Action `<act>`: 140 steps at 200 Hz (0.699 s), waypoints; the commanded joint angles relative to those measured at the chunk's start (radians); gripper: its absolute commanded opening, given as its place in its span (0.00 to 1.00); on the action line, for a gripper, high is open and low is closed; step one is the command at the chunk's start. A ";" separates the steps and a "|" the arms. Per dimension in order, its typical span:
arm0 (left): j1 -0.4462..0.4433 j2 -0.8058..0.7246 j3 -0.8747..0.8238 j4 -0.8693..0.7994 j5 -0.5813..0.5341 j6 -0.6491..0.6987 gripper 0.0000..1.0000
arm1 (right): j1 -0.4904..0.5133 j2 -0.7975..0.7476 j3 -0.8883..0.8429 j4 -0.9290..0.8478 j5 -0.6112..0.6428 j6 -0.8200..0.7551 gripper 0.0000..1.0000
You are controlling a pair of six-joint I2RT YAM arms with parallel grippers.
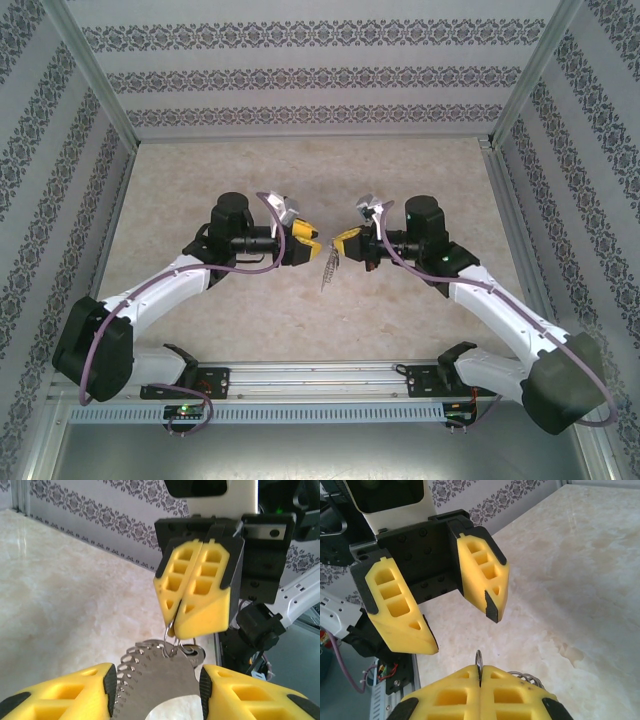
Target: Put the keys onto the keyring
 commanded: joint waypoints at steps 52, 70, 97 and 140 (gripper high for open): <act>0.006 0.019 0.040 -0.028 0.093 0.000 0.49 | -0.018 0.030 0.056 -0.046 -0.117 -0.059 0.00; 0.005 0.035 0.043 -0.010 0.106 -0.017 0.48 | -0.018 0.030 0.051 -0.029 -0.126 -0.047 0.00; 0.005 0.053 0.044 0.045 0.120 -0.055 0.48 | -0.017 0.034 0.049 -0.013 -0.133 -0.034 0.00; 0.003 0.073 0.031 0.141 0.142 -0.116 0.45 | -0.013 0.050 0.049 0.004 -0.139 -0.024 0.00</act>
